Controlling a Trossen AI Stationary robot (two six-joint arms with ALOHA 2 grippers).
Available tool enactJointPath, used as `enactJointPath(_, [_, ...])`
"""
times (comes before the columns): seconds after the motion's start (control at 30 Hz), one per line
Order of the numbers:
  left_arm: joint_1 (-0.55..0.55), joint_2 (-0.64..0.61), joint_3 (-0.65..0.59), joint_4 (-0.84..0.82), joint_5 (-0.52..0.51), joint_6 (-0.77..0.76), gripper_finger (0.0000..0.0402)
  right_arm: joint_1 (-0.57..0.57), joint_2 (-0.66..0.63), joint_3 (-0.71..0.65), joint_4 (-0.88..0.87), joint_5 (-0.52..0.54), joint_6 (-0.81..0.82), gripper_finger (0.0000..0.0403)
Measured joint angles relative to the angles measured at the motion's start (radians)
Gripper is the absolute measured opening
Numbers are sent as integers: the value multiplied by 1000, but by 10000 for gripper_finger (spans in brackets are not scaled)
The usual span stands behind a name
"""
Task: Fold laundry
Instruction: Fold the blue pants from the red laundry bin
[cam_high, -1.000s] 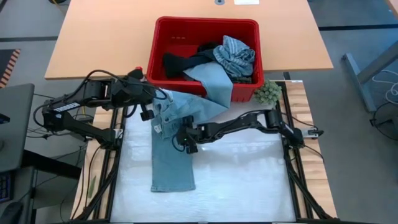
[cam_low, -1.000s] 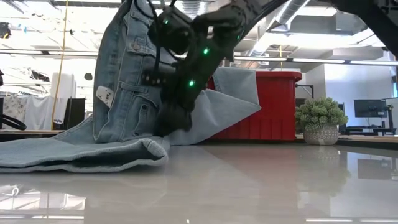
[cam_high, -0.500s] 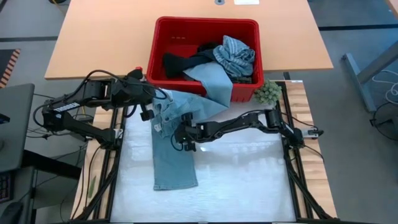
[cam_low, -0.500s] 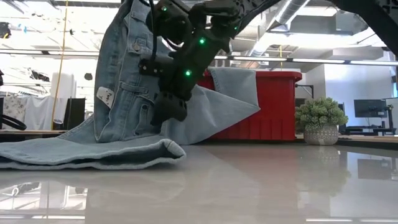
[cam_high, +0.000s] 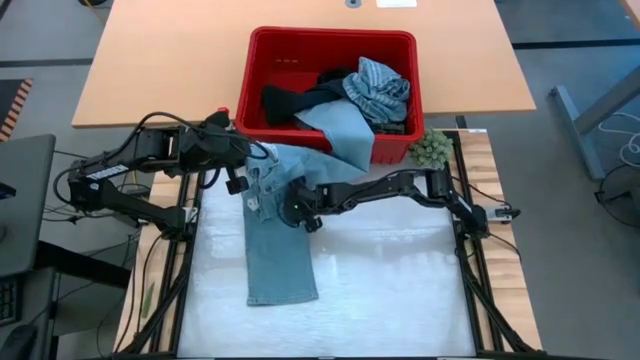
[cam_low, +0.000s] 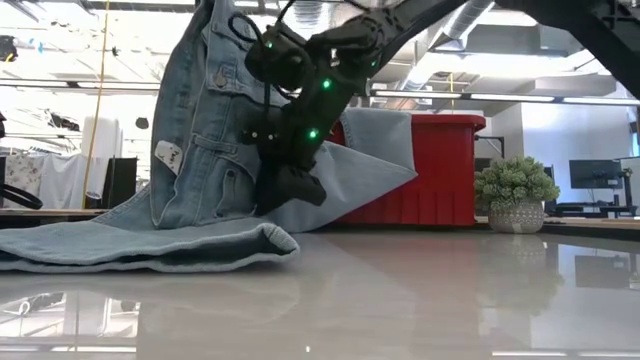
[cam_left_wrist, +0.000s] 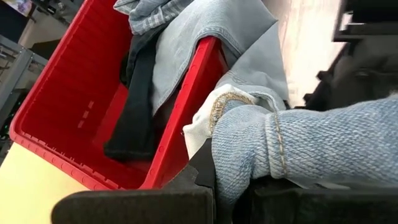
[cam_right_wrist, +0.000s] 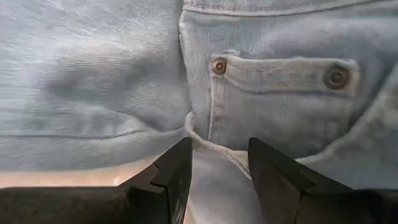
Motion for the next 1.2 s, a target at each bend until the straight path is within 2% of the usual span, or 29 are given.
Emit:
enactJointPath(0.17, [0,0,0,0,11,-18,0,-25,24,3,13,-72,-70,174])
enactJointPath(0.27, [0,0,0,-1,26,-28,0,-30,46,2,-14,-59,-72,156])
enactJointPath(0.37, [0,0,0,-2,26,-31,0,-26,49,3,-46,-50,-31,113])
enactJointPath(0.5, [0,0,-1,-4,26,-38,0,-8,41,3,-81,-47,101,25])
enactJointPath(0.63, [0,0,-1,-2,37,-41,0,24,-16,-2,-136,-50,207,21])
enactJointPath(0.73, [0,0,-1,1,71,-56,0,66,-116,-3,-215,-63,272,21])
enactJointPath(0.87, [-10,0,-1,33,168,-111,0,120,-297,-1,-404,-192,381,21])
enactJointPath(1.03, [-75,16,0,182,282,-225,0,160,-533,1,-726,-532,567,21])
enactJointPath(1.13, [-154,58,0,243,290,-248,0,210,-638,-27,-909,-579,690,21])
enactJointPath(1.2, [-211,101,-8,264,259,-240,0,263,-700,-97,-955,-583,737,21])
